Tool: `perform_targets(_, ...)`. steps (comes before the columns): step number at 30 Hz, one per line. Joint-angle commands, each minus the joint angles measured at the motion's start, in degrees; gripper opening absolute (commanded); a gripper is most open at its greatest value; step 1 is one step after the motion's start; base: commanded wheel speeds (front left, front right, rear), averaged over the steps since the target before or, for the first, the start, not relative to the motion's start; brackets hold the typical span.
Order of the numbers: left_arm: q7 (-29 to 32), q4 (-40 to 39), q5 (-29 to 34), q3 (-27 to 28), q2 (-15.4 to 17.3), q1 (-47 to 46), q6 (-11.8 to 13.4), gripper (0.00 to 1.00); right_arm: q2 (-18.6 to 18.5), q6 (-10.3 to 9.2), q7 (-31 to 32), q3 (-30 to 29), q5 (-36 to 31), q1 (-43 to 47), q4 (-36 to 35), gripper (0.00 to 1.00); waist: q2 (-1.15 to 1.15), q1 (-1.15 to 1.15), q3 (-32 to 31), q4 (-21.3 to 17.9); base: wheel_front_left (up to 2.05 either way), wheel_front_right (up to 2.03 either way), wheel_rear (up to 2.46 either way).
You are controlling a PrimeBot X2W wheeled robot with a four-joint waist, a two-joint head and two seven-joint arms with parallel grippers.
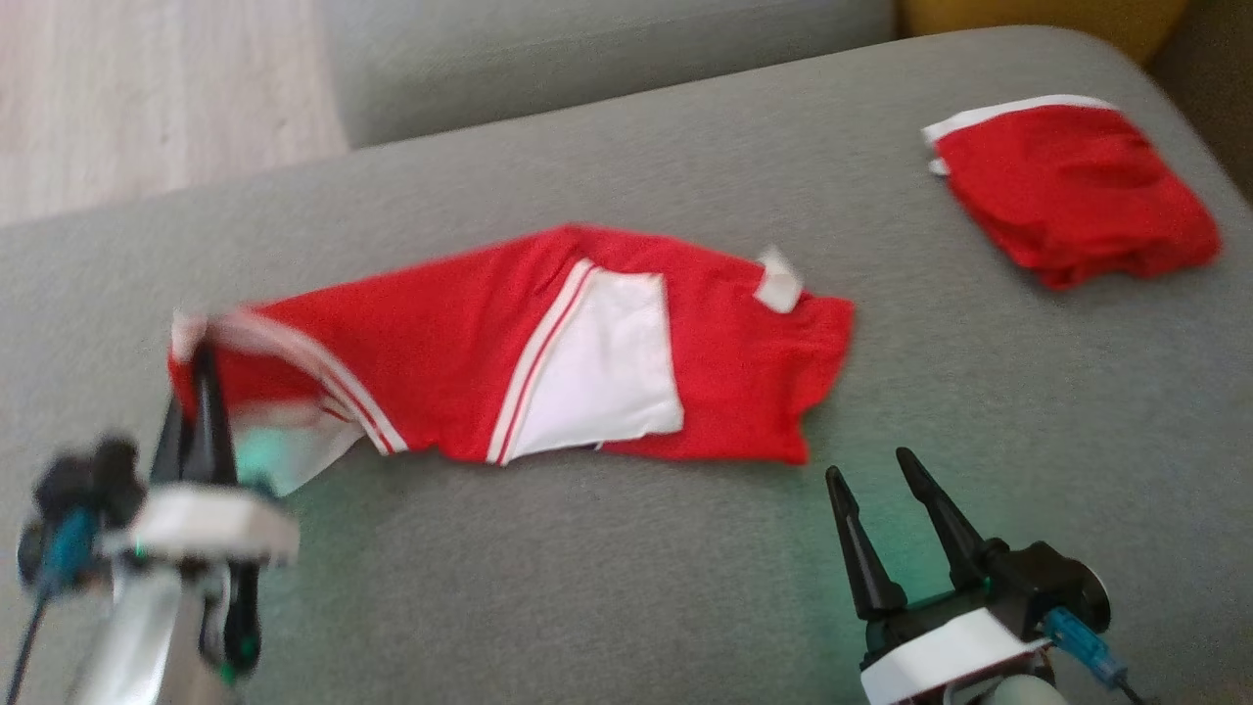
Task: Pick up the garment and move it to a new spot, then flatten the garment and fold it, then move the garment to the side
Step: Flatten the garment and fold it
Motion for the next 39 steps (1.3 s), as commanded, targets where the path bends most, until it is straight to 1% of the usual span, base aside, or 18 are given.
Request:
perform_targets(1,-0.3,-1.8,1.0,3.8,1.8,-2.3,0.1,0.07,-0.2,-0.05,-0.2,1.1,-0.8,-1.6,-2.0,1.00,0.00,0.00,2.0,2.3,0.00,0.00,0.00)
perform_targets(2,-0.3,-1.4,1.6,4.7,1.6,-1.0,0.0,0.24,-0.2,-0.05,-0.2,1.0,-1.1,-1.7,-2.0,1.00,0.00,0.00,2.3,2.7,0.00,0.00,0.00)
perform_targets(3,-0.3,-1.4,2.2,5.5,1.2,-0.2,0.0,0.46,-0.2,-0.05,-0.2,0.8,-1.4,-1.8,-1.9,1.00,0.00,0.00,2.4,3.3,0.00,0.00,0.00)
perform_targets(4,-0.3,-1.7,2.6,6.5,0.7,0.3,0.1,1.00,-0.2,-0.05,-0.2,0.7,-1.5,-1.9,-1.9,1.00,0.00,0.00,2.5,3.8,0.00,0.00,0.00)
perform_targets(8,-0.3,-4.7,5.5,11.2,0.0,1.4,1.2,1.00,-0.2,-0.05,-0.2,1.3,-2.0,-2.2,-1.5,1.00,0.00,0.00,2.5,4.7,0.00,0.00,0.00)
perform_targets(10,-0.3,-7.4,8.0,13.1,-0.2,2.4,3.0,1.00,-0.2,-0.05,-0.2,1.6,-2.1,-2.3,-1.3,1.00,0.00,0.00,2.5,4.6,0.00,0.00,0.00)
perform_targets(12,-0.3,-10.6,11.1,14.3,-0.2,4.0,5.5,1.00,-0.2,-0.05,-0.2,1.8,-2.0,-2.3,-1.3,1.00,0.00,0.00,2.5,4.5,0.00,0.00,0.00)
perform_targets(14,-0.3,-14.3,14.7,14.5,-0.3,6.0,7.9,1.00,-0.2,-0.05,-0.2,1.9,-1.8,-2.1,-1.4,1.00,0.00,0.00,2.4,4.4,0.00,0.00,0.00)
perform_targets(16,-0.3,-18.3,18.0,13.1,-0.5,8.0,9.0,1.00,-0.2,-0.05,-0.2,1.9,-1.8,-1.8,-1.4,1.00,0.00,0.00,2.4,4.4,0.00,0.00,0.00)
perform_targets(19,-0.3,-23.1,22.6,7.3,-1.9,10.0,8.1,1.00,-0.2,-0.05,-0.2,1.5,-1.8,-1.5,-1.4,1.00,0.00,0.00,2.4,4.6,0.00,0.00,0.00)
perform_targets(21,-0.3,-24.0,25.3,2.3,-3.4,10.0,6.9,1.00,-0.2,-0.05,-0.2,1.4,-1.9,-1.6,-1.3,1.00,0.00,0.00,2.7,4.6,0.00,0.00,0.00)
perform_targets(23,-0.3,-23.3,26.6,-2.0,-5.7,9.0,5.7,1.00,-0.2,-0.05,-0.2,1.3,-2.1,-2.0,-1.4,1.00,0.00,0.00,3.1,4.3,0.00,0.00,0.00)
perform_targets(28,-0.3,-17.9,30.0,-12.9,-10.2,4.1,2.1,1.00,-0.2,-0.05,-0.2,1.2,-2.1,-3.2,-2.0,1.00,0.00,0.00,5.0,2.6,0.00,0.00,0.00)
perform_targets(30,-0.3,-13.6,31.2,-17.3,-11.2,2.3,0.1,1.00,-0.2,-0.05,-0.2,1.2,-1.9,-3.6,-2.3,1.00,0.00,0.00,6.0,1.8,0.00,0.00,0.00)
perform_targets(31,-0.3,-13.6,31.2,-17.3,-11.2,2.3,0.1,1.00,-0.2,-0.05,-0.2,1.2,-1.9,-3.6,-2.3,1.00,0.00,0.00,6.0,1.8,0.00,0.00,0.00)
perform_targets(33,-0.1,-8.8,33.0,-21.1,-11.7,0.2,-1.3,1.00,-0.2,-0.05,-0.2,1.2,-1.9,-3.9,-2.5,1.00,0.00,0.00,6.9,1.0,0.00,0.00,0.00)
perform_targets(36,0.4,-2.2,35.8,-24.4,-12.0,-2.9,-1.4,1.00,-0.2,-0.05,-0.2,0.9,-1.7,-4.4,-2.6,1.00,0.00,0.00,8.1,-0.3,0.00,0.00,0.00)
perform_targets(39,0.6,3.1,38.9,-25.7,-11.2,-5.3,0.6,1.00,-0.2,-0.05,-0.2,0.4,-1.5,-4.7,-2.7,1.00,0.00,0.00,9.0,-1.1,0.00,0.00,0.00)
